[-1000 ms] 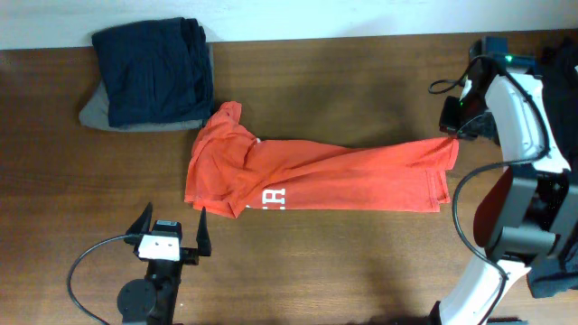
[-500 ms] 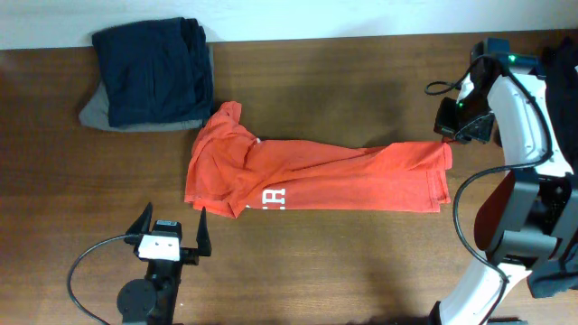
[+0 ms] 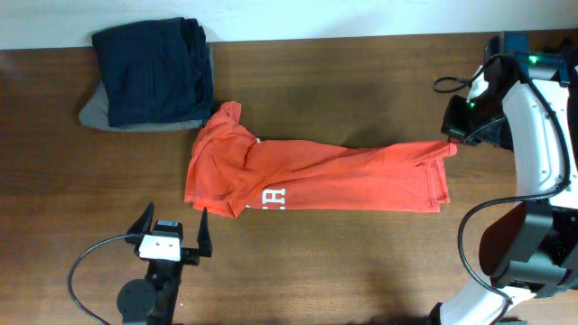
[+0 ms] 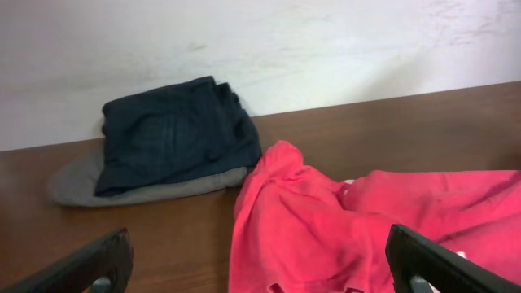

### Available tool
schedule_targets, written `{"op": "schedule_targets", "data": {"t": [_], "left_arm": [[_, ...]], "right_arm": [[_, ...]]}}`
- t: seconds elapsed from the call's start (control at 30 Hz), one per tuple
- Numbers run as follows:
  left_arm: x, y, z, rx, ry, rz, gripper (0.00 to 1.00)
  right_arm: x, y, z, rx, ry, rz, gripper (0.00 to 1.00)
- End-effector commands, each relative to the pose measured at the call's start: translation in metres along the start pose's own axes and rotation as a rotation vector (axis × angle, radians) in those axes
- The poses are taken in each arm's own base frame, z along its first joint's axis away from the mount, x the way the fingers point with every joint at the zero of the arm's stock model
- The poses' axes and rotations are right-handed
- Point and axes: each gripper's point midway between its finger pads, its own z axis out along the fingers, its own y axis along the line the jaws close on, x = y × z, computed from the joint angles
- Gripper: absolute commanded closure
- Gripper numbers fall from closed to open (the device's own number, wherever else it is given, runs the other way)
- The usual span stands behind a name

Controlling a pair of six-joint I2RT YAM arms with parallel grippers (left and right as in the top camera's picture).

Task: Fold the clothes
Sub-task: 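Reach the left gripper to the left end of the red T-shirt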

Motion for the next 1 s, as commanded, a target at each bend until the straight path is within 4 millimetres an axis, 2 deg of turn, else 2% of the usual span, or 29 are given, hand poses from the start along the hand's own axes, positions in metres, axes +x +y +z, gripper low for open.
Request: {"op": "schedule_targets", "data": {"t": [0.0, 0.1, 0.2, 0.3, 0.4, 0.57, 0.63, 0.73, 0.8, 0.87, 0.97], "left_arm": [[-0.003, -0.017, -0.001, 0.099, -0.026, 0.018, 0.01], [-0.017, -0.058, -0.011, 0.349, -0.093, 0.034, 0.01], [-0.03, -0.081, -0.023, 0.496, -0.145, 0.027, 0.01], [-0.044, -0.08, -0.027, 0.503, -0.149, -0.056, 0.01], [-0.065, -0.077, -0.033, 0.486, -0.161, -0.068, 0.01], [-0.098, -0.044, -0.036, 0.288, -0.044, -0.117, 0.01], [-0.121, -0.039, -0.039, 0.271, -0.037, -0.119, 0.01], [-0.149, -0.037, -0.041, 0.272, -0.064, -0.112, 0.01], [-0.156, -0.038, -0.042, 0.281, -0.081, -0.107, 0.01], [-0.166, -0.049, -0.046, 0.35, -0.121, -0.091, 0.01], [-0.169, -0.055, -0.047, 0.394, -0.112, -0.137, 0.01]], "right_arm": [[0.002, 0.002, -0.007, -0.028, -0.008, 0.017, 0.96], [0.002, 0.003, -0.007, -0.029, -0.009, 0.015, 0.96], [0.001, 0.003, -0.007, -0.029, -0.01, 0.015, 0.96], [0.001, 0.003, -0.007, -0.029, -0.01, 0.015, 0.96], [0.001, 0.003, -0.007, -0.029, -0.011, 0.015, 0.96], [0.001, 0.003, -0.007, -0.029, -0.01, 0.015, 0.96], [0.001, 0.003, -0.007, -0.029, -0.011, 0.015, 0.96], [0.001, 0.003, -0.007, -0.029, -0.012, 0.015, 0.96], [0.0, 0.003, -0.007, -0.03, -0.013, 0.015, 0.96], [0.001, 0.003, -0.007, -0.029, -0.012, 0.015, 0.96], [0.001, 0.003, -0.007, -0.029, -0.009, 0.015, 0.96]]}}
